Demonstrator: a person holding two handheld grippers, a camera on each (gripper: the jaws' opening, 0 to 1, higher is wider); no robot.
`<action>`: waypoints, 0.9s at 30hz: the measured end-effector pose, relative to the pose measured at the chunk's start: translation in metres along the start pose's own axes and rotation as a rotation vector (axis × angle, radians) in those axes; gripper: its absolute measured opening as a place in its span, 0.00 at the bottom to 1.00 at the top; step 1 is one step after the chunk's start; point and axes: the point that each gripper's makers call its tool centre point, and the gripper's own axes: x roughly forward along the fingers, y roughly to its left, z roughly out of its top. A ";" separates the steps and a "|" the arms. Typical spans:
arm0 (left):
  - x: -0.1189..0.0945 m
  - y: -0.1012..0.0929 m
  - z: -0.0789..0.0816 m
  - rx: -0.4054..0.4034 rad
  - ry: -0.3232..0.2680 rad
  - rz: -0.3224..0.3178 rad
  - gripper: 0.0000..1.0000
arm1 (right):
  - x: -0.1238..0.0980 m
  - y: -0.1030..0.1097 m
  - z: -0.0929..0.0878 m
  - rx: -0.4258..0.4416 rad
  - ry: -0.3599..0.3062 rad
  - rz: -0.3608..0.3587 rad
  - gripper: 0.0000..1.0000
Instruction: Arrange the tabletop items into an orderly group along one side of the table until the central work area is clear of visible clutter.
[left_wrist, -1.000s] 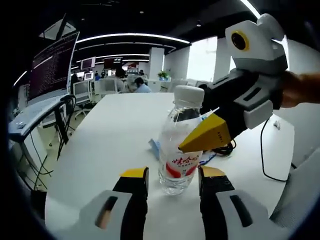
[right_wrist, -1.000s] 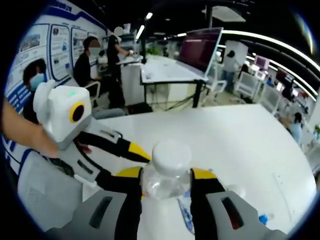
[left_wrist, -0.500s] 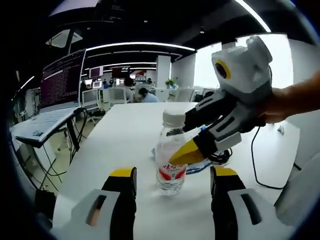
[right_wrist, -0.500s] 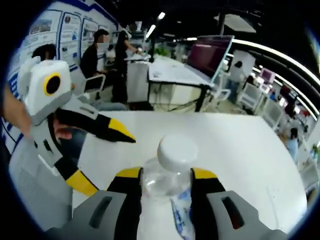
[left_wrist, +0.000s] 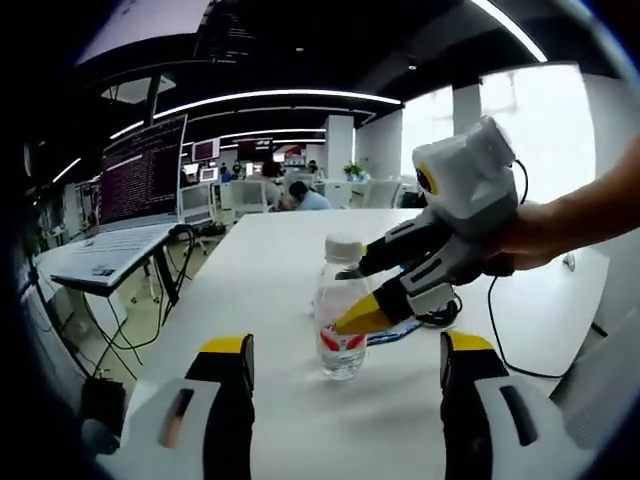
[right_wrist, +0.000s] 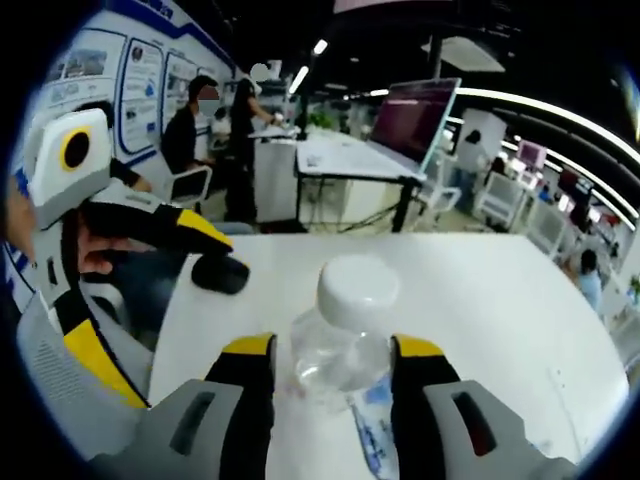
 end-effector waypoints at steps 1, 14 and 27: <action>-0.001 -0.002 0.001 0.004 0.001 -0.004 0.78 | 0.000 0.000 0.000 -0.001 -0.001 0.000 0.44; -0.020 -0.019 0.002 0.033 0.012 0.013 0.93 | 0.000 0.001 -0.010 -0.006 0.038 0.032 0.45; -0.039 -0.031 0.009 -0.002 -0.014 0.030 0.98 | 0.005 -0.002 -0.019 -0.032 0.066 0.040 0.41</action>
